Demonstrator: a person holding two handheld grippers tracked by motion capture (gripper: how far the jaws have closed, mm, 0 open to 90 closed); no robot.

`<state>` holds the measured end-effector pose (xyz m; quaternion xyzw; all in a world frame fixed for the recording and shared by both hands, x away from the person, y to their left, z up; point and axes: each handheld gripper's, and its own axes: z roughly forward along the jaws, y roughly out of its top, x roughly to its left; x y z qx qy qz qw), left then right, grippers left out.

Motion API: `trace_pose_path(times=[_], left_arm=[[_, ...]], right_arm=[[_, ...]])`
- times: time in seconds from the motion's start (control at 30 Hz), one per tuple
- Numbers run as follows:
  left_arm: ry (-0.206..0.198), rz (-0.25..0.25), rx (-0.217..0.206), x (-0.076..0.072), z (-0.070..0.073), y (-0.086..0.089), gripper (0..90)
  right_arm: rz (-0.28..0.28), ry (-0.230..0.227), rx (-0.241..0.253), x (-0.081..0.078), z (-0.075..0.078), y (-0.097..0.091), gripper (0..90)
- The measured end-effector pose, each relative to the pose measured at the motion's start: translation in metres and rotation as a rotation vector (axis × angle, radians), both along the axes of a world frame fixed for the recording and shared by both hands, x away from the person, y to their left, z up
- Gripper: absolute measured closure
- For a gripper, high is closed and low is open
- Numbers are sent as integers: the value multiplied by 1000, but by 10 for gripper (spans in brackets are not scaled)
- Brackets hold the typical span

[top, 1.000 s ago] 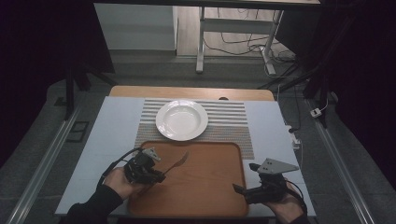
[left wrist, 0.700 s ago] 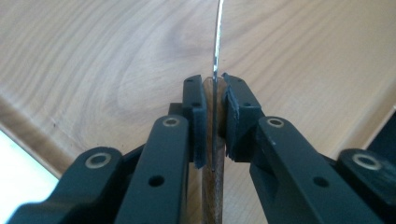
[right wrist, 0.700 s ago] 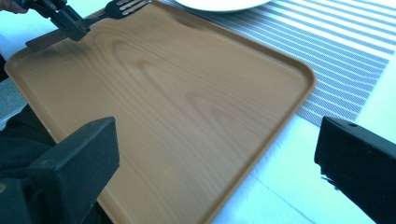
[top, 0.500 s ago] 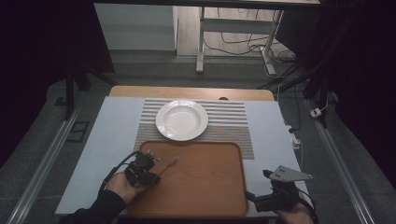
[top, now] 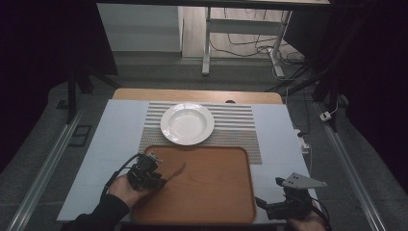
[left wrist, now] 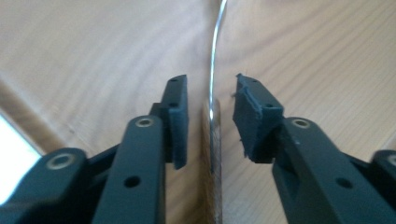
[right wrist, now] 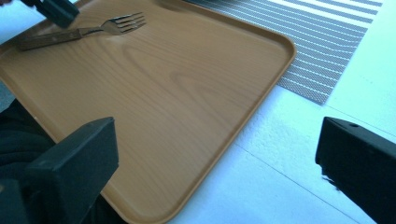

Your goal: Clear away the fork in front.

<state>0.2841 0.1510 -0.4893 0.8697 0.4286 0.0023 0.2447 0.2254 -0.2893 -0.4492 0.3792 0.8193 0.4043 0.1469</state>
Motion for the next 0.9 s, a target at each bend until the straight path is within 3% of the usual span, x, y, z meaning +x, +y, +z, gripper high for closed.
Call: trace_pose_path(times=[0.13, 0.27, 0.5, 0.9], left_arm=[[-24, -6, -49, 5, 6, 5, 815], [-47, -23, -76, 11, 6, 5, 884], [-74, -40, -121, 22, 6, 0, 887], [-60, -47, -111, 41, -6, -12, 886]], right_arm=[[-10, -2, -10, 0, 0, 0, 0], [-7, 1, -19, 0, -1, 1, 0], [-3, 7, -39, 1, -1, 3, 0], [1, 24, -77, 2, -3, 6, 0]])
